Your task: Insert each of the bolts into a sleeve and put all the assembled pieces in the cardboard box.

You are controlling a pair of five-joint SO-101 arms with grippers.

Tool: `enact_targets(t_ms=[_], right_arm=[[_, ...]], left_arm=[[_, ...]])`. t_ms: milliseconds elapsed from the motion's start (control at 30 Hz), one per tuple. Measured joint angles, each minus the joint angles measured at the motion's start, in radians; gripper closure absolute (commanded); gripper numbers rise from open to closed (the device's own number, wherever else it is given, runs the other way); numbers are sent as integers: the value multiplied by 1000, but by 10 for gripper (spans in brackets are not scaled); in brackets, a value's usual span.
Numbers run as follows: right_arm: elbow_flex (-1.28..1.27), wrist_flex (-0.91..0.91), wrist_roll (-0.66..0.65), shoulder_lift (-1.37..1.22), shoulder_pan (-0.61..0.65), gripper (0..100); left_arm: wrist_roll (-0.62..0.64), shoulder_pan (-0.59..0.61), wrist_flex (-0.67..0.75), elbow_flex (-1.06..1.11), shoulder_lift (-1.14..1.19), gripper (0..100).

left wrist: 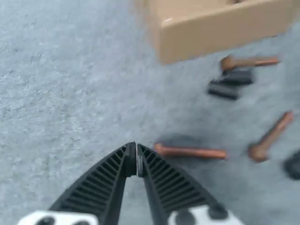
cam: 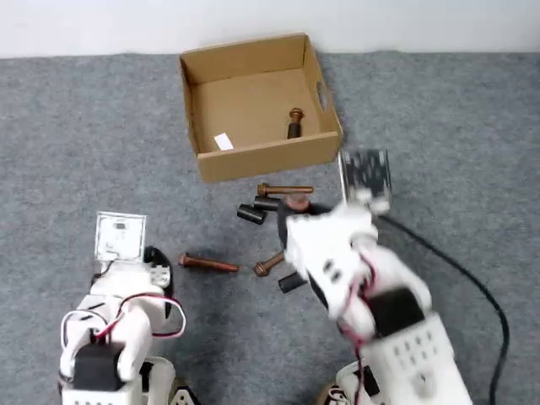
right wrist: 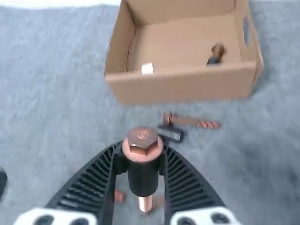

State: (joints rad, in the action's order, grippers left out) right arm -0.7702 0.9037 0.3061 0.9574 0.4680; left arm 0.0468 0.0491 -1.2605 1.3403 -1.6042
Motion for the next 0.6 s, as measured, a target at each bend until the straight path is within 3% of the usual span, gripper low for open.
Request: enact_targets(t_ms=[100, 333, 600], right_arm=[[137, -83, 0, -196, -32, 991], [471, -247, -35, -644, -100, 991], [899, -293, -137, -1131, -112, 991]], left_arm=[[-51, 21, 95, 138, 2, 995], [-29, 23, 301, 351, 8, 995], [84, 23, 325, 356, 8, 995]])
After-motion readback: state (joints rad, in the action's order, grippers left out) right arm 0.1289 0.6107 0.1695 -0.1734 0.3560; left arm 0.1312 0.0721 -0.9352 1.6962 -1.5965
